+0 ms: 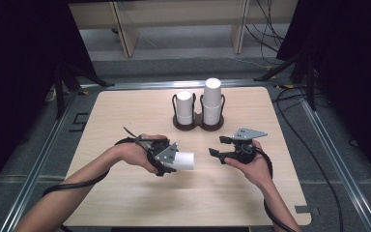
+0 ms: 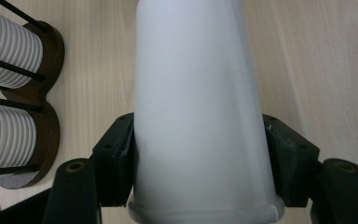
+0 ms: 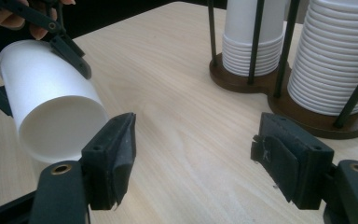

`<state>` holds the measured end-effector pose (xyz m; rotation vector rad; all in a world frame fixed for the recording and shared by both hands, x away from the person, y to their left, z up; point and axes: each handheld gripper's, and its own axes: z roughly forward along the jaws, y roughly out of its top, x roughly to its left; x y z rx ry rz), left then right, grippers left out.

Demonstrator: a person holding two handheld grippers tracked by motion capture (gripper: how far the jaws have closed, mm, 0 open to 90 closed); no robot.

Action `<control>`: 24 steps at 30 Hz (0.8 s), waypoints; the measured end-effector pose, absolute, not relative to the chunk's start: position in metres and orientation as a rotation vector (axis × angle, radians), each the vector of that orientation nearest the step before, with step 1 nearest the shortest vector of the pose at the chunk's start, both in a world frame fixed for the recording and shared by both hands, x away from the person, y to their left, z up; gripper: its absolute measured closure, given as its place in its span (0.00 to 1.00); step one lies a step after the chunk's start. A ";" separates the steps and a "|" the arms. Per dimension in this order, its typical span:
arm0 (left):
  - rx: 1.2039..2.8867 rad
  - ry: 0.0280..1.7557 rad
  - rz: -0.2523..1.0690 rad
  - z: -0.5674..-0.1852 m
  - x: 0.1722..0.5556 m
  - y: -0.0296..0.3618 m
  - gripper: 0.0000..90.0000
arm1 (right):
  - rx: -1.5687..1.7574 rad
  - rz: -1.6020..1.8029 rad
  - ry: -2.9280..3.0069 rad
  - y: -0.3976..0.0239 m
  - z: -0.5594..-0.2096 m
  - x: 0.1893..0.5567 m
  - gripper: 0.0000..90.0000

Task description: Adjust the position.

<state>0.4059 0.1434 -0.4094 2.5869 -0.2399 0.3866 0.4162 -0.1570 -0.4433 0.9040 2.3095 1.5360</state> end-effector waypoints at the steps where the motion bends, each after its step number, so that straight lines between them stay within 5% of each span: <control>1: 2.589 -0.242 0.386 -0.409 0.406 0.143 0.39 | 0.886 1.513 2.319 -0.157 -0.443 0.416 0.33; 24: 2.689 -0.262 0.367 -0.401 0.410 0.134 0.39 | 0.748 1.465 2.405 -0.145 -0.435 0.417 0.33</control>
